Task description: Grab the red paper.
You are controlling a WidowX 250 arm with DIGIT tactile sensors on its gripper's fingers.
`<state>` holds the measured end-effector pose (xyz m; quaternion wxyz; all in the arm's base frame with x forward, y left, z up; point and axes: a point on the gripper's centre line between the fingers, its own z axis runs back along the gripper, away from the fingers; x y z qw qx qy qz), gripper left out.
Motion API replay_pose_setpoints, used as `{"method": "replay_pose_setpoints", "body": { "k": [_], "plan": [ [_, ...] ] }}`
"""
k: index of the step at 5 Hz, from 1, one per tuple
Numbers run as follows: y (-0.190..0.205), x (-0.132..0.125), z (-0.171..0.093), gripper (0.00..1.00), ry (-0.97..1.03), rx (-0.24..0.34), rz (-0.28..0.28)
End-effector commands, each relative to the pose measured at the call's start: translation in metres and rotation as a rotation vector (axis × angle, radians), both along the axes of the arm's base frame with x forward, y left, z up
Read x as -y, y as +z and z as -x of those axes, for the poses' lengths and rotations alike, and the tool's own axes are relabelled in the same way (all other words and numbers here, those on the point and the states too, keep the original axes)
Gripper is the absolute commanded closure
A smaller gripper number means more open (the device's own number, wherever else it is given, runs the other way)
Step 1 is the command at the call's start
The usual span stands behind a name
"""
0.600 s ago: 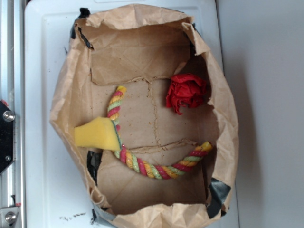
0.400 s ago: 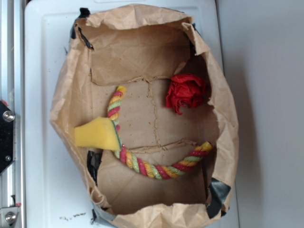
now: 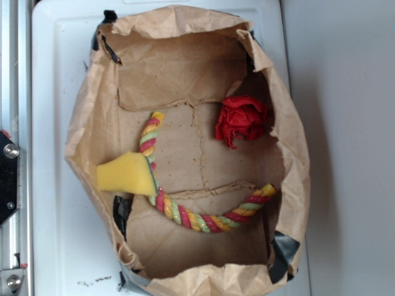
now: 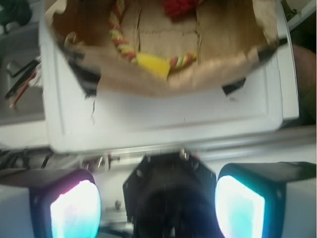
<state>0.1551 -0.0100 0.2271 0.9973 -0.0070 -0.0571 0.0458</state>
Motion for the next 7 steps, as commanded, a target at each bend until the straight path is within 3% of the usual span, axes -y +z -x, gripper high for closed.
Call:
{"method": "replay_pose_setpoints", "body": {
  "k": [1, 3, 4, 5, 7],
  "plan": [
    [-0.018, -0.017, -0.049, 0.0, 0.065, 0.014, 0.011],
    [-0.045, -0.029, -0.087, 0.0, 0.119, 0.092, 0.077],
    [-0.055, -0.035, -0.107, 0.0, 0.143, 0.102, 0.048],
    [-0.067, -0.043, -0.119, 0.0, 0.156, 0.141, 0.063],
    [-0.081, -0.06, -0.123, 0.0, 0.202, 0.194, 0.054]
  ]
}}
